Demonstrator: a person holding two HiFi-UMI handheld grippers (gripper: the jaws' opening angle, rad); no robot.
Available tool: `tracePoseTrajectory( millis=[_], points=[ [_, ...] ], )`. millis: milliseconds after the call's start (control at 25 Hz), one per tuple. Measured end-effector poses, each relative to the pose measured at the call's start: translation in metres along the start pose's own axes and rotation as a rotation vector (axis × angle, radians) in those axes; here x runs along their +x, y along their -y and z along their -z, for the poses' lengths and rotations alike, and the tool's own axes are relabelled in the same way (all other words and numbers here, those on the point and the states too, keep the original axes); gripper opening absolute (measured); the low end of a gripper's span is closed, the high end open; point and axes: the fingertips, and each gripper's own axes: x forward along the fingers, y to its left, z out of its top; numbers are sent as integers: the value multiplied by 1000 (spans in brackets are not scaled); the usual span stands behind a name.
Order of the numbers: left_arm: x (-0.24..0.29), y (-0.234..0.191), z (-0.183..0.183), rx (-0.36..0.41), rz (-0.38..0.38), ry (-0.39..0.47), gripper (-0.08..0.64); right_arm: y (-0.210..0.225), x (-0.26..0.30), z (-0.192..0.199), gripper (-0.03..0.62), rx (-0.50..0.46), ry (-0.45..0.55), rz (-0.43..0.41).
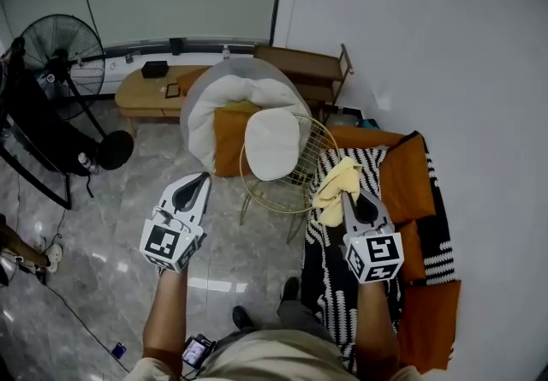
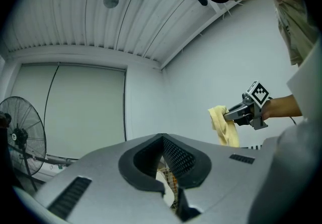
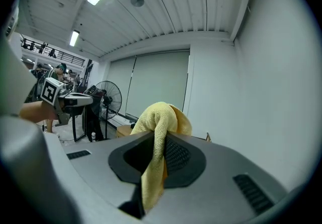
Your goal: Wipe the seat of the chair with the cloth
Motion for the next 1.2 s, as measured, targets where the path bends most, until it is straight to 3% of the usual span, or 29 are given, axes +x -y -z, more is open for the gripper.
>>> tracePoseTrajectory(
  millis=[80,400,800,960,1200],
  points=[
    [13,-4,8,-2,-21,-41,15,11,20,4,49,9,3,-20],
    [85,-14,9,54,-104,-36,15,73,96,8,49,32,14,-103],
    [160,-4,17,74,-148,-69,15,132,157,22,49,49,11,-169],
    [177,-3,19,43,-159,-122,15,143,176,28,49,62,0,-183],
    [193,-28,30,55,-159,-96,15,138,202,37,49,73,-27,-190]
  ],
)
